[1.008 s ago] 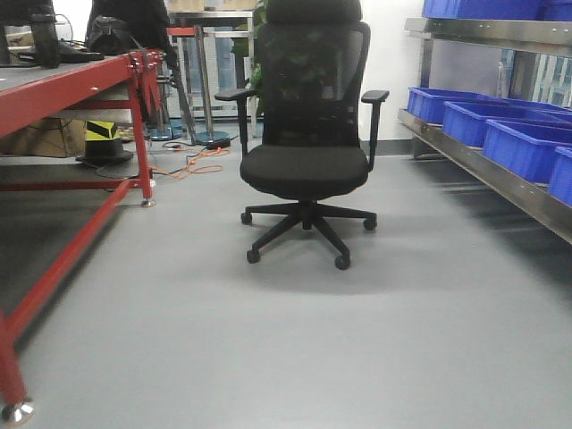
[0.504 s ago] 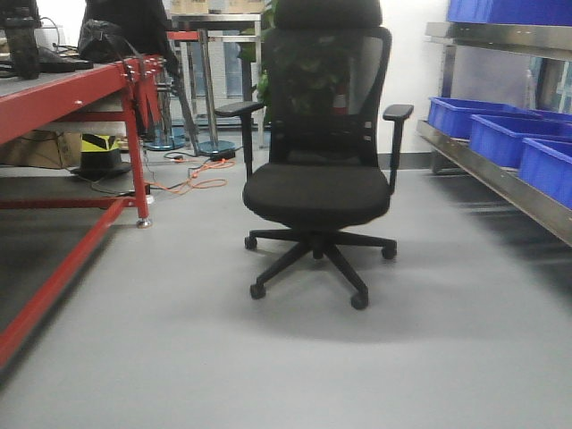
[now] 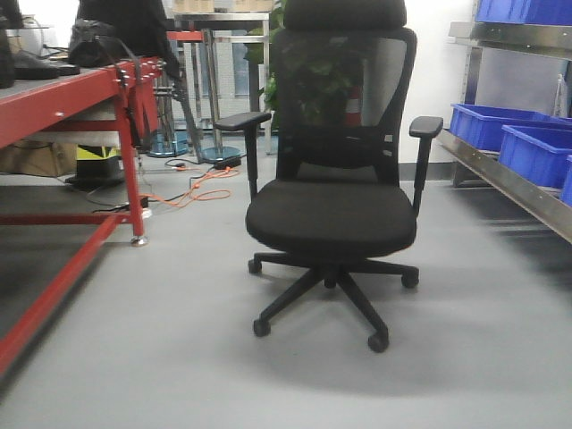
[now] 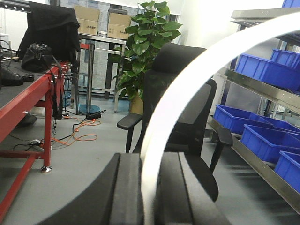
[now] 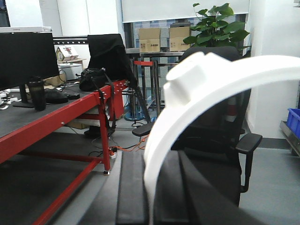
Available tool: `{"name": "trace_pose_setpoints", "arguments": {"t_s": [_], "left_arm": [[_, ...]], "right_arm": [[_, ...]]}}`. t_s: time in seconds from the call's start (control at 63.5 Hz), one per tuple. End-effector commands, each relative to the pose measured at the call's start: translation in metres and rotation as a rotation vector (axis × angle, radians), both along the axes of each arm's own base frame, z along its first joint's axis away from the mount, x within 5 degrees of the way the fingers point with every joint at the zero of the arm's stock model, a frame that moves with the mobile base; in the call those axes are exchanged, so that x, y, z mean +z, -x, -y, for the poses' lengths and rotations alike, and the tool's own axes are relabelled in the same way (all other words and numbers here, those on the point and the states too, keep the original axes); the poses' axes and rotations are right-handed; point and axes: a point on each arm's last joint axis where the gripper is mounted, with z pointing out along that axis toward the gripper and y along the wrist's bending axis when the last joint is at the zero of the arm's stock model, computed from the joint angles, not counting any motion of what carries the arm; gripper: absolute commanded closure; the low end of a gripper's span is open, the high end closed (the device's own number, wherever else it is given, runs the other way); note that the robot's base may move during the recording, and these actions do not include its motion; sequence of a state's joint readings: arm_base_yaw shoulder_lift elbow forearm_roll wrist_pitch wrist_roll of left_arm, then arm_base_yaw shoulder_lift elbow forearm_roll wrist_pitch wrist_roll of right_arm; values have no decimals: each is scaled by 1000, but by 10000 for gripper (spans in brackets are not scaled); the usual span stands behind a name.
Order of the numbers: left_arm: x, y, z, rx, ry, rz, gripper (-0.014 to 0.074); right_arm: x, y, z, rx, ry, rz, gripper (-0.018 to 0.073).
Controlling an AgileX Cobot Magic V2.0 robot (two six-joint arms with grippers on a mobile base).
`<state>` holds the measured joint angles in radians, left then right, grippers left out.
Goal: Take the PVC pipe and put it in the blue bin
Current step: 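Drive the base up to the shelf of blue bins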
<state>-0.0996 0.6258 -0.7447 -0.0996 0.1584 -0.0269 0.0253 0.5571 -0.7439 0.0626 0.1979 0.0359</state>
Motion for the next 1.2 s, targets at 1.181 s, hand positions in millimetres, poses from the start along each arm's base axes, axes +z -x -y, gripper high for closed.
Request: {"name": "trace_pose_setpoints", "arguments": {"t_s": [1.181], "left_arm": [[3,1,0,-3,21,29,707]], "right_arm": [[2,1,0,-3,7,25,727]]}}
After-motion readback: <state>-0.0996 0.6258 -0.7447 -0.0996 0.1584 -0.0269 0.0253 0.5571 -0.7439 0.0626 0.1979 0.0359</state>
